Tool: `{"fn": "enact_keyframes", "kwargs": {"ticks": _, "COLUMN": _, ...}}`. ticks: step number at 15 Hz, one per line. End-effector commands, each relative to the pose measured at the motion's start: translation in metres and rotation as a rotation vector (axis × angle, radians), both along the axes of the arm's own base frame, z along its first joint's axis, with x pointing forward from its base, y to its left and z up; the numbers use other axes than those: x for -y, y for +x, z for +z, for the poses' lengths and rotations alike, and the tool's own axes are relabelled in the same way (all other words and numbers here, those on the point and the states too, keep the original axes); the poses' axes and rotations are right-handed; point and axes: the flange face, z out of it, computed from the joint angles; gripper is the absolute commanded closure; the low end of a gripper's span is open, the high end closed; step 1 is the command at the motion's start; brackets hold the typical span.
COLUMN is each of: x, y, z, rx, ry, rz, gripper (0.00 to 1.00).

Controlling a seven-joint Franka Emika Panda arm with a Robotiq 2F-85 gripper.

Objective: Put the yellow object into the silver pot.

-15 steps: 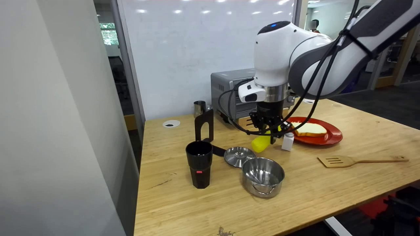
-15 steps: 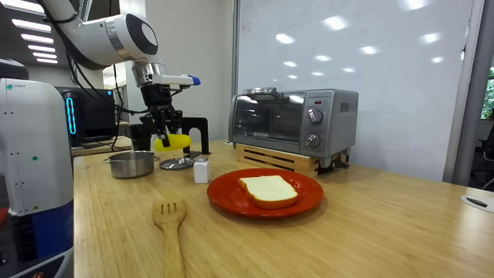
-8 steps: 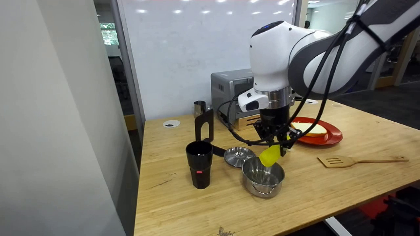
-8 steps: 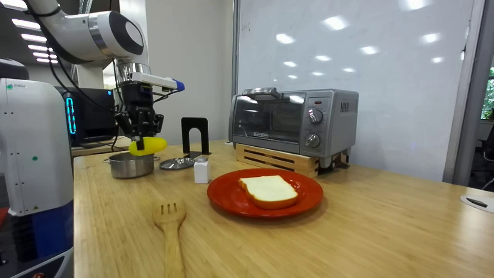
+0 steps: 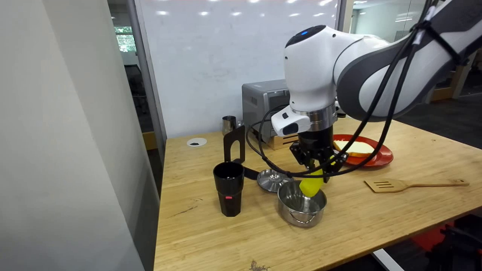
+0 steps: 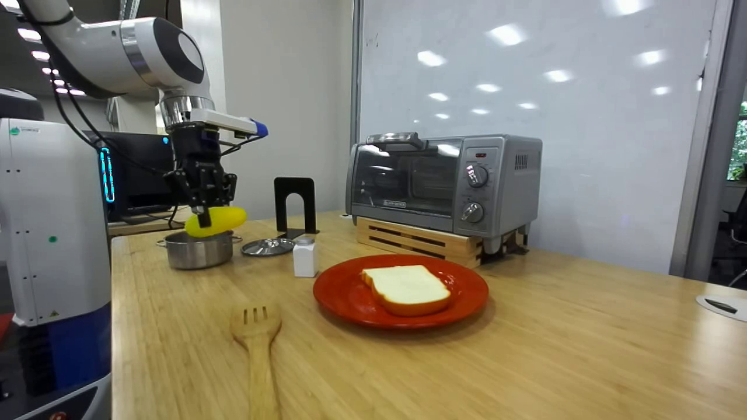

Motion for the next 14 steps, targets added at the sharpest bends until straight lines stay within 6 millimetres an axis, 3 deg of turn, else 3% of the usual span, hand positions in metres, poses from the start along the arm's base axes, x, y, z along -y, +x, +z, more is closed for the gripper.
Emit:
{"fn": "enact_keyframes", "kwargs": {"ticks": 1, "x": -0.008, "y": 0.006, "z": -0.004, "rx": 0.007, "ry": -0.041, "rz": 0.040, "gripper": 0.91}}
{"fn": "enact_keyframes", "kwargs": {"ticks": 14, "x": -0.042, "y": 0.040, "z": -0.041, "rx": -0.014, "ry": -0.107, "rz": 0.144, "gripper": 0.91}}
